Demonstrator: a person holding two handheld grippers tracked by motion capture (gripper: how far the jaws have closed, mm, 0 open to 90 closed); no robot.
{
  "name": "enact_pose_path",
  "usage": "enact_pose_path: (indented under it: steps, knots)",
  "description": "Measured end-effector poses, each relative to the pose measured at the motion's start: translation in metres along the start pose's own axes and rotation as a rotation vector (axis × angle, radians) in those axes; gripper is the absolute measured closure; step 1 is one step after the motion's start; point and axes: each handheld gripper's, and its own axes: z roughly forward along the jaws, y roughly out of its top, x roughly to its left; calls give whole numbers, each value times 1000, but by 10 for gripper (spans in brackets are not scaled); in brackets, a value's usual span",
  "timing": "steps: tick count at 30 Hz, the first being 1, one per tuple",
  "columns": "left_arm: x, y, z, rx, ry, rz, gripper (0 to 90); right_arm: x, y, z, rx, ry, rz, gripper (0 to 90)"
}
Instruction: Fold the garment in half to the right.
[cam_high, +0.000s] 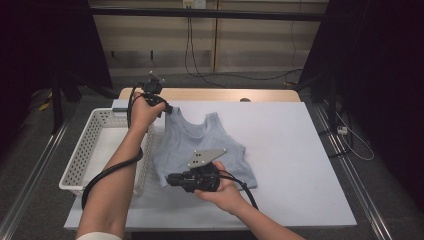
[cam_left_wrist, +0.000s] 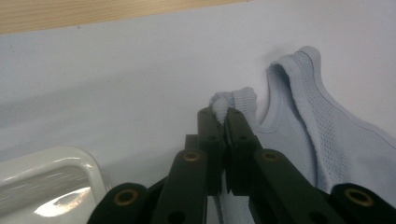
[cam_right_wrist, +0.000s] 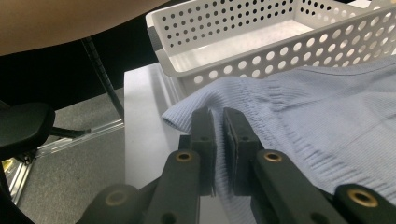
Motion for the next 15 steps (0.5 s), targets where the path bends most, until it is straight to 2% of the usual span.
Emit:
enact_pose_path:
  steps: [15]
  knots:
    - [4, 6, -12, 4, 15, -4, 872, 0, 8, 0, -37, 5, 9, 847]
